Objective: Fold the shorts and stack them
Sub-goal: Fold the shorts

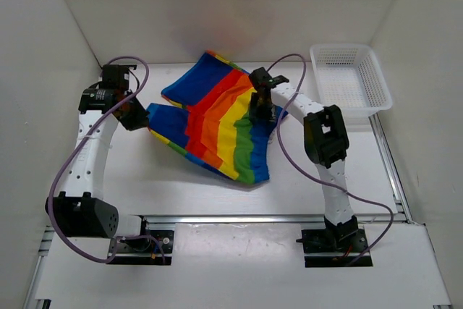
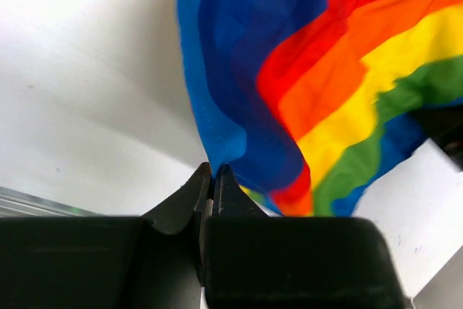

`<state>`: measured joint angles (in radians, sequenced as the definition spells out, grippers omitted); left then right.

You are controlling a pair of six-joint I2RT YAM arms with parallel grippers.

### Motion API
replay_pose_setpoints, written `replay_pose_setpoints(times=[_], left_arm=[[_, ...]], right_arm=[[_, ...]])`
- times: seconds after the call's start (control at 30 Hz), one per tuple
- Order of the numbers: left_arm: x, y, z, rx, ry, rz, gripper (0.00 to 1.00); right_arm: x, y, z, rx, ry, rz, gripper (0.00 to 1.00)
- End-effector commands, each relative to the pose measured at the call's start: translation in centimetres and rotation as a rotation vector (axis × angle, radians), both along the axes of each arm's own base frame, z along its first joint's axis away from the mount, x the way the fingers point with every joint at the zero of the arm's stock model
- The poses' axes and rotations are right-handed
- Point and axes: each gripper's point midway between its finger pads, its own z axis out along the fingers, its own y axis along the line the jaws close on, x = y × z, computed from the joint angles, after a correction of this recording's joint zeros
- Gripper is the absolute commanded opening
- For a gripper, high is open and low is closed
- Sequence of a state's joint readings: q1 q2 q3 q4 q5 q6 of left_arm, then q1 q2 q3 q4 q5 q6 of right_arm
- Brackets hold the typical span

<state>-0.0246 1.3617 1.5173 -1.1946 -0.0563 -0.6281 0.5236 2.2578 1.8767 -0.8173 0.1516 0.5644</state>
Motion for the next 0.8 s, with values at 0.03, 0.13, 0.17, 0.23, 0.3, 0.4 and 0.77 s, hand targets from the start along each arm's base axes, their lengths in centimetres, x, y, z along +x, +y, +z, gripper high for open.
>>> replay_pose_setpoints(times=[0.03,0.13,0.17,0.23,0.3,0.4,0.77], left_arm=[[-0.1,-1.2,-0.2,-0.046,-0.022,-0.043,0.1],[-0.1,-1.5,-0.5,-0.046,-0.02,-0.053,0.1],[-0.3,-1.5,-1.0,-0.046,-0.007,-0.053,0.1],[-0.3,-1.8,-1.3,-0.046,-0.003,-0.064,0.1],[-0.9,-2.8,-1.9,-0.063,0.016,-0.077,0.1],[-1.2,-3.7,-2.4,-0.072,0.022,-0.092,0.1],[-1.5,-4.2,-2.3,-0.056,0.005,-0.094,0.1]], right_arm=[[-0.9,1.7,7.9,0.015,-0.146,0.113,0.62],[-4.6,1.2,9.4,0.036,-0.162,0.099,0.63],[-5.6,1.0,9.5,0.065,-0.156,0.077,0.63],[-10.3,-0.4,8.5,0.141,-0.077,-0.008,0.63],[-14.4,-1.5,7.3,0.245,-0.02,-0.086,0.63],[-17.5,0.6,8.0,0.554,0.07,-0.251,0.63],[-20.1,-0.5,4.0,0.831,0.167,-0.648,0.66]])
